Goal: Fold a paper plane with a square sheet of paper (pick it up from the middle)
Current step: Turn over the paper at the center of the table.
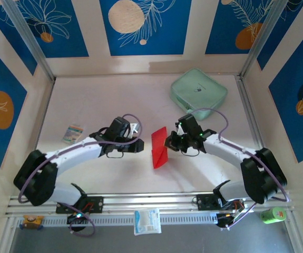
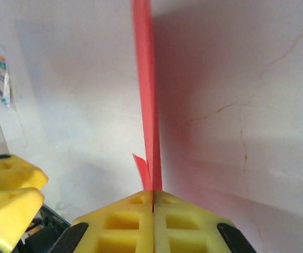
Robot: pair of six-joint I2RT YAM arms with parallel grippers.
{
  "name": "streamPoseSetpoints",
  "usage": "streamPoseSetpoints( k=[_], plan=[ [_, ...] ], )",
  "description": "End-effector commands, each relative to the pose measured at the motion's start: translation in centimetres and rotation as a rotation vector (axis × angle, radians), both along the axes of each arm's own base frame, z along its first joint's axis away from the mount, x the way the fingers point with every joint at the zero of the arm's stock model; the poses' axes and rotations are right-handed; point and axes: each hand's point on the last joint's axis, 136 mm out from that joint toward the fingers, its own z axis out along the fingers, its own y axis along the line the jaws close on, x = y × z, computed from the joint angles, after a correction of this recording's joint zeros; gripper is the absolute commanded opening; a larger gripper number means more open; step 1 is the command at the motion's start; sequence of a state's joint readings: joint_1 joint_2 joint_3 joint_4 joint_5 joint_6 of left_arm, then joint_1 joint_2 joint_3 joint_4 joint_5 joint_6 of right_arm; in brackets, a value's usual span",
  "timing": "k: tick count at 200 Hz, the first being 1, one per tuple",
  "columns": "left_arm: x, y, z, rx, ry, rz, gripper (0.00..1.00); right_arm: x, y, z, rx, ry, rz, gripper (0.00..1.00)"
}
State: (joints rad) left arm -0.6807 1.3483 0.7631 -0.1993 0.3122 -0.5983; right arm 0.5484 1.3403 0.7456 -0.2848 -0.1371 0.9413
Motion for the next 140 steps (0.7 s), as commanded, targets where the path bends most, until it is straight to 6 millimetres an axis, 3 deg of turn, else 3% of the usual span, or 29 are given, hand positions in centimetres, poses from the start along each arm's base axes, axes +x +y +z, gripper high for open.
streamPoseSetpoints(
  k=[1,34,102,140],
  plan=[
    [0.0,1.1,1.0,-0.018,-0.029,0.055,0.29,-1.1,-1.6,2.1,-0.102,0.037,-0.078,0.07],
    [0.4,1.9,2.5,-0.002,-0.082,0.081,0.34,-1.2,-2.0,4.1,-0.109,-0.015,-0.125,0.07],
    [0.6,1.3,2.3,-0.002,-0.049,0.062,0.36,-1.7,-2.2,4.9,-0.115,-0.027,-0.149,0.07],
    [1.0,2.4,2.5,0.043,-0.086,0.074,0.36,-1.3,-1.9,5.3,-0.152,-0.07,-0.101,0.07]
  ],
)
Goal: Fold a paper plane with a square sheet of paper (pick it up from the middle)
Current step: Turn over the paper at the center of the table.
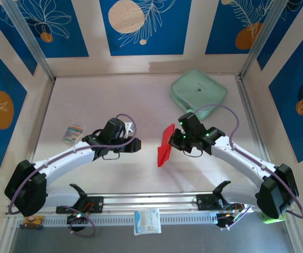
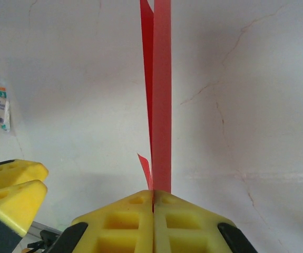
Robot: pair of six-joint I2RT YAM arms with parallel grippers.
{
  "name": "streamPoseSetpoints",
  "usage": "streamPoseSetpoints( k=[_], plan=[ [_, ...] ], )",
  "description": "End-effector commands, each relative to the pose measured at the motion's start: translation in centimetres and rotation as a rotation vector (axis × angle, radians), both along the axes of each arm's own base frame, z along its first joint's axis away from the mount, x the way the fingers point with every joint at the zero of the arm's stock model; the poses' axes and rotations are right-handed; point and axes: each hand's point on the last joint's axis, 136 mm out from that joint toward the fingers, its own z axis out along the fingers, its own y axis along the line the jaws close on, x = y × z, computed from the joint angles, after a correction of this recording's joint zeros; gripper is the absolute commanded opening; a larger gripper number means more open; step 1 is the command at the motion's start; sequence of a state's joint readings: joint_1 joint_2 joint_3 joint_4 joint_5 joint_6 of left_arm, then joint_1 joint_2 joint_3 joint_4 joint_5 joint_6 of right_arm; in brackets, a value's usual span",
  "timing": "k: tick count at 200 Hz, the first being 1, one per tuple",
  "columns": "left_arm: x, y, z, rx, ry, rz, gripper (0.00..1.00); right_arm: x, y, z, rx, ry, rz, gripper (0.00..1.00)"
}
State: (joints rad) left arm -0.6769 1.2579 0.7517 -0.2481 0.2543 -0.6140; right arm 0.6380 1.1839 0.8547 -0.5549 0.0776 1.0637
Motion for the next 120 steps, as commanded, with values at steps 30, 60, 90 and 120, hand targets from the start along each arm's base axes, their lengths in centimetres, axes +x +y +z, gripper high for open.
streamPoseSetpoints(
  k=[30,60,90,120],
  plan=[
    [1.5,2.7,1.1,0.065,-0.085,0.082,0.36,1.0,0.7,1.4,-0.164,-0.102,0.132,0.07],
    [2.0,4.9,1.5,0.081,-0.147,0.167,0.37,1.1,-1.0,1.4,-0.478,-0.096,0.199,0.07],
    [2.1,6.7,1.9,0.104,-0.185,0.219,0.37,1.5,-3.2,2.4,-0.789,-0.111,0.205,0.07],
    [1.7,10.9,2.1,0.208,-0.178,0.378,0.37,1.5,-5.0,3.0,-1.045,-0.093,0.19,0.07]
  ],
)
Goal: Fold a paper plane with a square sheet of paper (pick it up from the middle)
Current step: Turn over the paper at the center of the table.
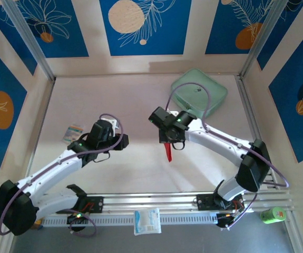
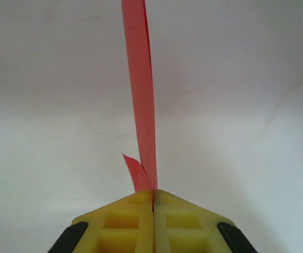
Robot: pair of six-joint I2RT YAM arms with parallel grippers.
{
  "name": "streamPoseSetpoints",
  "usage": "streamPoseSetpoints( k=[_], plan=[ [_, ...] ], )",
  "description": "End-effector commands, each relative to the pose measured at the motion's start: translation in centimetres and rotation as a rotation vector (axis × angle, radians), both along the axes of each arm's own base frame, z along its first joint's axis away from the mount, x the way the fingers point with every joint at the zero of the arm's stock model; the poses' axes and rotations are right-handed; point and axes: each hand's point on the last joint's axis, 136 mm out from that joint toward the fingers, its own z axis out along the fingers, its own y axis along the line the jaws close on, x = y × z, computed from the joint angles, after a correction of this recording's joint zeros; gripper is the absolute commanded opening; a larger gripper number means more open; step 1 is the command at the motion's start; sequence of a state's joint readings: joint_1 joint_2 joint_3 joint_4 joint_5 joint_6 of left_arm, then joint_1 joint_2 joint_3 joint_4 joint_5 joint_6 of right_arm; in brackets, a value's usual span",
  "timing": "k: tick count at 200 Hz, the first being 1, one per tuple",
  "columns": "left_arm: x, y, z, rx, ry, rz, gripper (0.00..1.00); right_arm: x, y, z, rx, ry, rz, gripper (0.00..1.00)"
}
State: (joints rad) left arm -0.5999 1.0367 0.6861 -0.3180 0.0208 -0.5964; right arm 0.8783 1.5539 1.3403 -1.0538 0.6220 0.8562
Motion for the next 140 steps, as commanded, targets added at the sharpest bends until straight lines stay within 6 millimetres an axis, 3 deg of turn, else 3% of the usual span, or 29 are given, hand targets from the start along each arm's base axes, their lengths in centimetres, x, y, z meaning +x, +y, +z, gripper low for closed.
streamPoseSetpoints(
  k=[1,34,53,85,106,130,140],
  plan=[
    [-0.2,4.4,-0.4,0.105,0.004,0.165,0.37,-0.6,-4.8,1.0,-0.357,-0.026,-0.035,0.07],
    [-1.6,8.9,1.2,0.155,-0.071,0.317,0.47,-0.6,-3.5,0.4,-0.562,-0.022,-0.033,0.1],
    [-2.5,10.8,2.1,0.169,-0.103,0.381,0.51,-0.6,-1.0,-1.6,-0.615,0.019,0.002,0.12],
    [-3.4,11.6,3.0,0.167,-0.12,0.39,0.49,-0.9,5.1,-6.1,-0.491,0.08,0.107,0.14],
    [-3.5,11.5,3.3,0.16,-0.115,0.381,0.48,-1.1,8.8,-7.8,-0.356,0.108,0.169,0.13],
    [-3.5,11.1,3.1,0.147,-0.111,0.368,0.48,-1.3,11.2,-8.0,-0.233,0.122,0.205,0.13],
    [-3.5,10.8,3.1,0.135,-0.11,0.356,0.48,-1.3,10.9,-7.0,-0.205,0.114,0.173,0.14]
  ],
)
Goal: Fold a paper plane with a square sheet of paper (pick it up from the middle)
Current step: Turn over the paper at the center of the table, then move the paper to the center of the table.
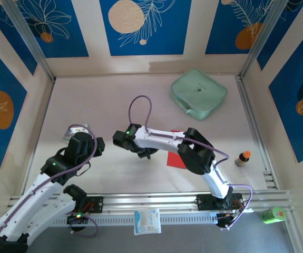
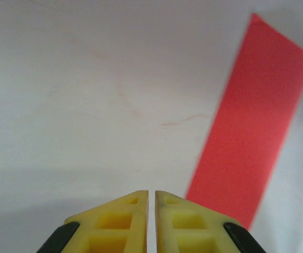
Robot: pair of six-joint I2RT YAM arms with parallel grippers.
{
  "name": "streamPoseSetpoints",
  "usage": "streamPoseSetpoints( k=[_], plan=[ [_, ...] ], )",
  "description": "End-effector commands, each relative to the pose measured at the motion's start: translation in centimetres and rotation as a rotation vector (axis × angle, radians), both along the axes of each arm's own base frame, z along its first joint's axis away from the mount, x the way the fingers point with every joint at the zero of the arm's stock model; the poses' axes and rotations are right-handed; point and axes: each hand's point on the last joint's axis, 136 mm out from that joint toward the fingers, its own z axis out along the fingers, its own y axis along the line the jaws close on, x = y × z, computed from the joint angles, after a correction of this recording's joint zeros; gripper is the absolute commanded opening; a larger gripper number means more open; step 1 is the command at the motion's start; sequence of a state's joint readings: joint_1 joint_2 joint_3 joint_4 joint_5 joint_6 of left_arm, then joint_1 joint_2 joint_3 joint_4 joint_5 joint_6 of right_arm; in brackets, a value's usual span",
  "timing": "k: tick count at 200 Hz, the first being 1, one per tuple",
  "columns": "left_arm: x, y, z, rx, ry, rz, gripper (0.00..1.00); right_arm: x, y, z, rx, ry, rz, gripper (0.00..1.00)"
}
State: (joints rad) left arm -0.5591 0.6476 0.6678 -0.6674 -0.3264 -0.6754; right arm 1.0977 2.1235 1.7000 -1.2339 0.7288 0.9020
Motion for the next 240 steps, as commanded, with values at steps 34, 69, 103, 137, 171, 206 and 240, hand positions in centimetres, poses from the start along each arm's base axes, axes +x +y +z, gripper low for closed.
streamPoseSetpoints(
  k=[34,69,103,137,171,206,240],
  plan=[
    [0.2,-3.7,-0.9,-0.1,0.013,-0.165,0.48,0.1,-2.0,2.7,0.445,0.034,-0.174,0.17],
    [1.1,-8.5,-2.7,-0.215,0.119,-0.32,0.53,-0.8,-8.4,0.6,0.698,0.069,-0.345,0.16],
    [1.6,-11.0,-4.6,-0.253,0.233,-0.385,0.66,-0.6,-11.8,-0.6,0.867,0.062,-0.427,0.15],
    [1.8,-12.8,-5.6,-0.324,0.293,-0.419,0.66,0.1,-13.6,-2.0,0.921,0.083,-0.484,0.14],
    [1.8,-13.7,-6.7,-0.364,0.345,-0.423,0.66,0.0,-14.6,-3.7,0.878,0.145,-0.534,0.12],
    [1.7,-13.5,-7.9,-0.37,0.386,-0.384,0.64,-1.3,-13.1,-5.3,0.868,0.231,-0.493,0.12],
    [1.7,-14.0,-8.5,-0.392,0.411,-0.389,0.62,-2.4,-10.4,-5.9,0.884,0.307,-0.443,0.12]
  ],
)
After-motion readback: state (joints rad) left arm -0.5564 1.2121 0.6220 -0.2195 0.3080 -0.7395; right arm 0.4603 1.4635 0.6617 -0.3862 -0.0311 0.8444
